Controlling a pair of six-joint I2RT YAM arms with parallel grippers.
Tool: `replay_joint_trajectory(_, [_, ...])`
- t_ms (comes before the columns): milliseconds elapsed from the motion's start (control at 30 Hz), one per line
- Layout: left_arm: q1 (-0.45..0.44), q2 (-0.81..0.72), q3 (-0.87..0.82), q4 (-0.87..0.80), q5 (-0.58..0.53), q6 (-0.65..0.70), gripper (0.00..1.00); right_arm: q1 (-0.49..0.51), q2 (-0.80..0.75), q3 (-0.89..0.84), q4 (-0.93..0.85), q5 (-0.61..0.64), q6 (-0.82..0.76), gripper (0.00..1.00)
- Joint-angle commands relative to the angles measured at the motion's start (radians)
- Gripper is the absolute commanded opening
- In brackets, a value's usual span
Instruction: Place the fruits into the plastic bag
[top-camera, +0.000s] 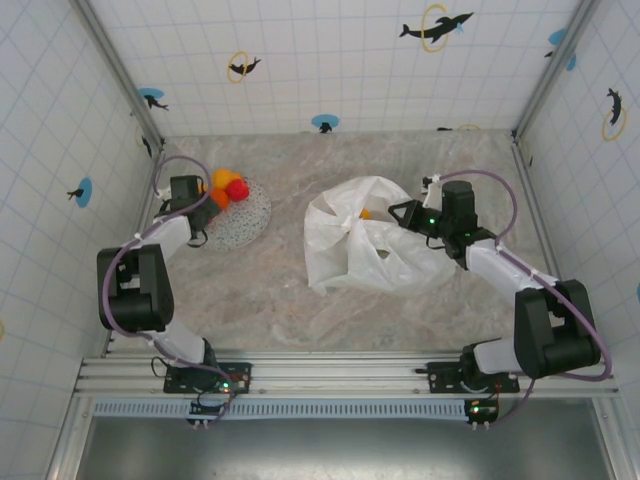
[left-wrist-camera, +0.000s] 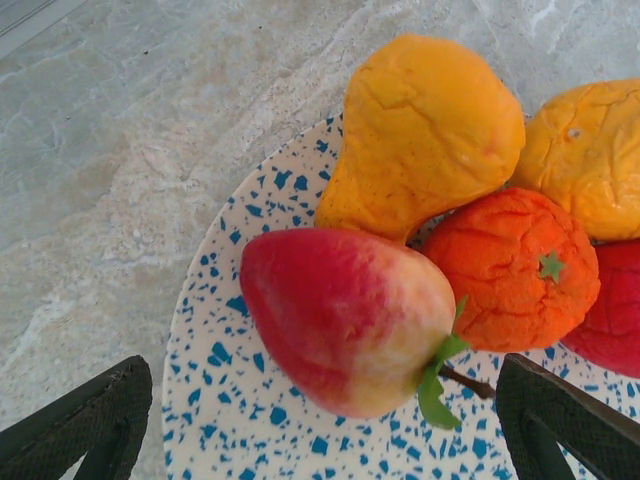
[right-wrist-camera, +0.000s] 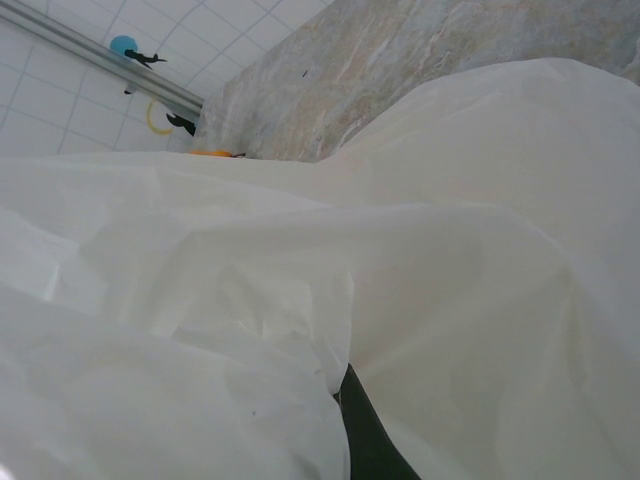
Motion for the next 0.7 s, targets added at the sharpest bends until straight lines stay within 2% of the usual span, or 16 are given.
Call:
replay_joint_trajectory(0, [0.013, 0.040, 0.059, 0.021, 0.025, 0.003, 0.91, -0.007, 0.012, -0.011, 0.043, -0.012, -0.010, 0.00])
replay_joint_trajectory(367, [0.024, 0.140, 0.134, 0.020, 0.034, 0.022, 0.91, -0.006, 0.012, -0.021, 0.037, -0.008, -0.011, 0.00])
replay_joint_trajectory(667, [0.028, 0.144, 0.122, 0.016, 0.011, 0.034, 0.90, -0.008, 0.015, -0.028, 0.036, -0.008, -0.013, 0.00])
